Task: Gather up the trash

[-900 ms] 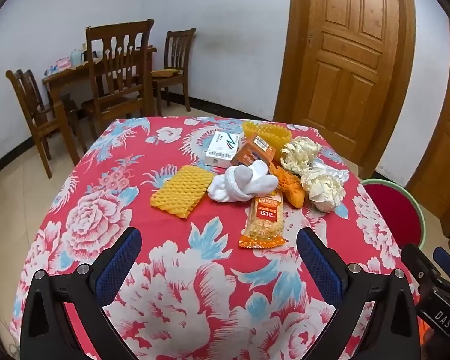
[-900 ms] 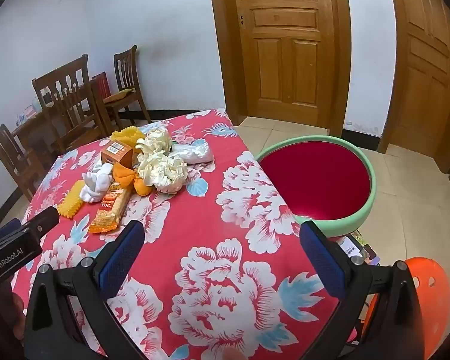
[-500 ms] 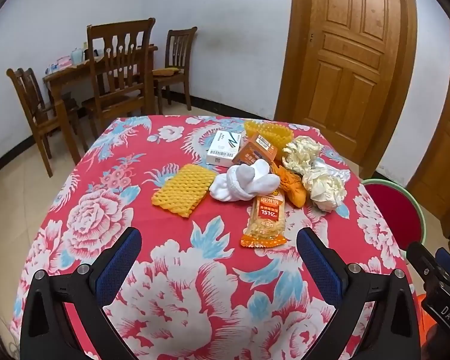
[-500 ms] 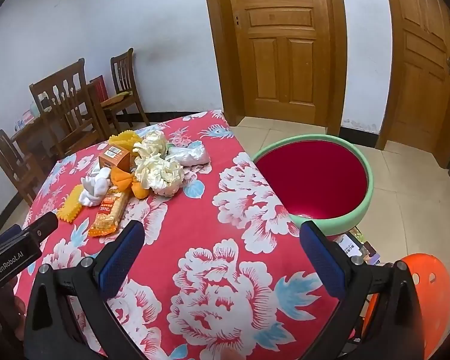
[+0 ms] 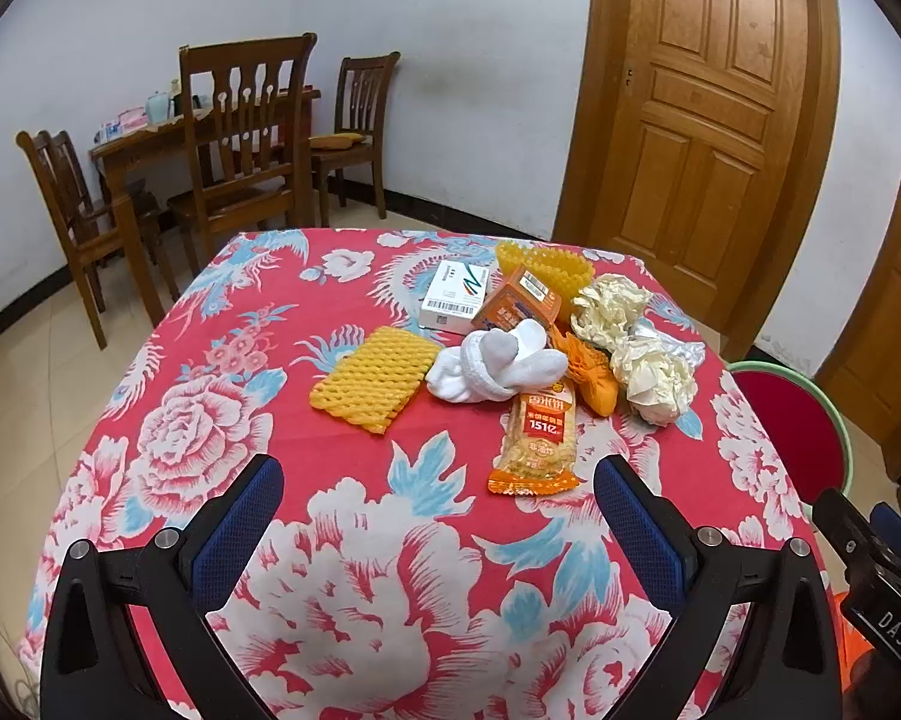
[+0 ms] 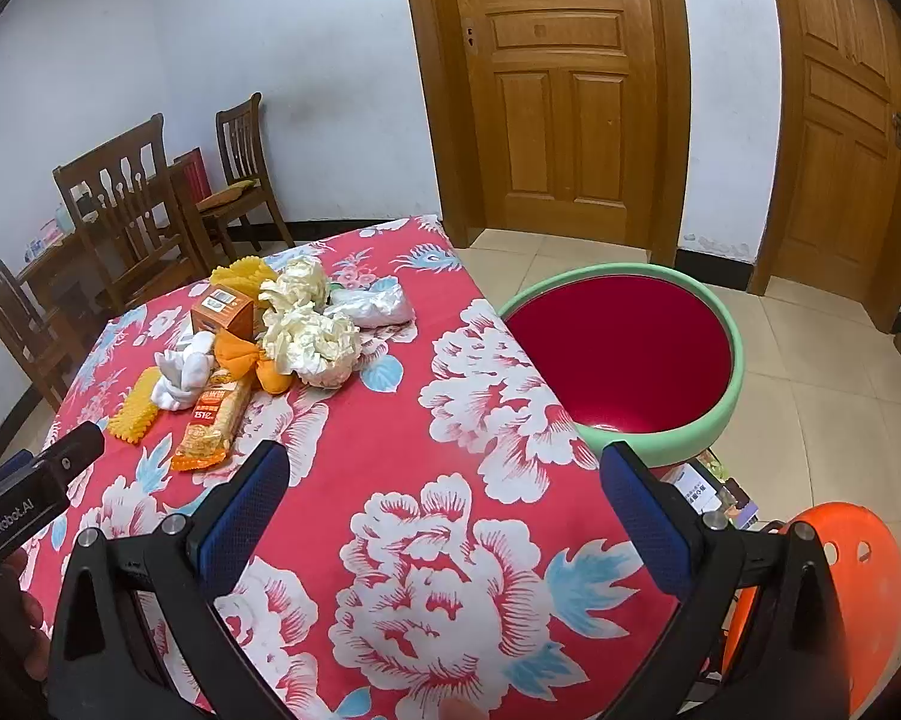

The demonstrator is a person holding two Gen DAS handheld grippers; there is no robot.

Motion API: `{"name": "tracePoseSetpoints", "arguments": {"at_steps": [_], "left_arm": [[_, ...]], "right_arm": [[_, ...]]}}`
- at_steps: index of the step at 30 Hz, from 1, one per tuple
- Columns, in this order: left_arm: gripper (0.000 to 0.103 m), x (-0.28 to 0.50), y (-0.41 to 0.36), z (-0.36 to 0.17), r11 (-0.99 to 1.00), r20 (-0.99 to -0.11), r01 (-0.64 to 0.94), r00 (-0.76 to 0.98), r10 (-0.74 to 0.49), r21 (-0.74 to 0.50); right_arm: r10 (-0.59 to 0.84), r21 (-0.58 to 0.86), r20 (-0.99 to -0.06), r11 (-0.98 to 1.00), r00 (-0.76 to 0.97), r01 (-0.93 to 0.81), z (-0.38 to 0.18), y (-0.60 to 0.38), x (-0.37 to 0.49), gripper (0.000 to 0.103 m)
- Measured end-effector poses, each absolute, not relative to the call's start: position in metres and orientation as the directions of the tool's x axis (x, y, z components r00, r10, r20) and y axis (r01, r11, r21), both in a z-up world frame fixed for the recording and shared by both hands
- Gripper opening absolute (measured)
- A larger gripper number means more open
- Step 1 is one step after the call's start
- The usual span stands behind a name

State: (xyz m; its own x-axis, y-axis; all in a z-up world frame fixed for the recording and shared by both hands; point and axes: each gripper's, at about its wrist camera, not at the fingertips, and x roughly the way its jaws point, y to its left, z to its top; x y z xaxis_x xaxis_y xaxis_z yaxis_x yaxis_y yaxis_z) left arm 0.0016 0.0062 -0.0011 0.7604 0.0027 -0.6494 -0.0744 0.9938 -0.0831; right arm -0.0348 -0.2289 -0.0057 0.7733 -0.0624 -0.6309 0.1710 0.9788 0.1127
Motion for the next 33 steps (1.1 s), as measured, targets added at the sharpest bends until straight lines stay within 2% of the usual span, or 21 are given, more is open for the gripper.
{"name": "tracePoseSetpoints", "arguments": {"at_steps": [33], "left_arm": [[0.103, 0.0004, 0.0075, 0.0001, 0.993, -0.654, -0.076, 0.757, 0.001, -0.086]], "right_arm": [[-0.063, 0.112, -0.633, 0.979, 0.772, 0.171, -0.0052, -0.2269, -0.0347, 0.102]]}}
